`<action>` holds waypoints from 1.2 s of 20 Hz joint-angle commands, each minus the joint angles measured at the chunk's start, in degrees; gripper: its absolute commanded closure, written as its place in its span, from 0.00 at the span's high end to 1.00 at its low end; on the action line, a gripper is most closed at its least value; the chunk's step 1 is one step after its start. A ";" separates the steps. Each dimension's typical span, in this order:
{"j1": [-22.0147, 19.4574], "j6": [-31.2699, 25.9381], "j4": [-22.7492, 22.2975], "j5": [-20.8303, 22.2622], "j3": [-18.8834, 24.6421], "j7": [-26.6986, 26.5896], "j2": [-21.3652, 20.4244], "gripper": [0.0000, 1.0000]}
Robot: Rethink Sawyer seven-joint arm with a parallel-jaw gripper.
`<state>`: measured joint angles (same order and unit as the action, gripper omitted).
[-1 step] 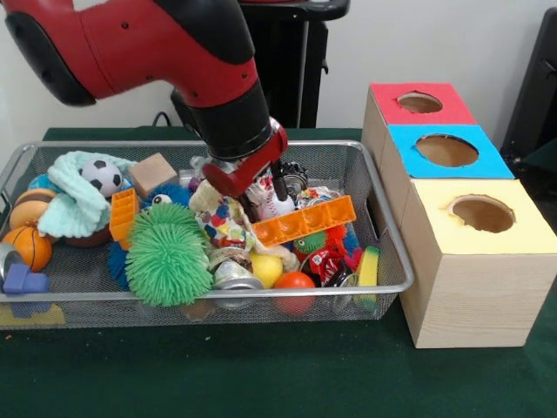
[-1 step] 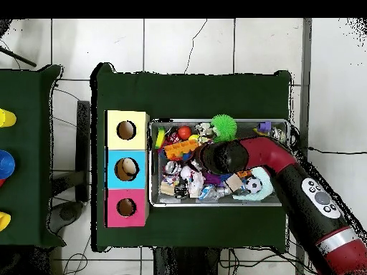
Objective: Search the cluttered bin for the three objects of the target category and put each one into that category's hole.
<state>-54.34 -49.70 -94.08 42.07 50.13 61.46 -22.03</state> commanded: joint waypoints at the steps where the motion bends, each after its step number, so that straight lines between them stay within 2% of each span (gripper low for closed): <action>1: 0.29 -6.50 8.31 -1.37 -1.74 -7.80 -3.91 1.00; 14: 1.82 -8.43 10.85 -2.51 -2.26 -9.48 -4.36 1.00; 21: 0.67 -7.99 12.33 -2.47 -1.73 -11.83 -2.72 1.00; 24: 0.52 -8.25 14.42 -2.00 -1.92 -13.75 -0.85 1.00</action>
<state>-53.27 -52.65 -87.04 39.77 49.90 61.46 -25.72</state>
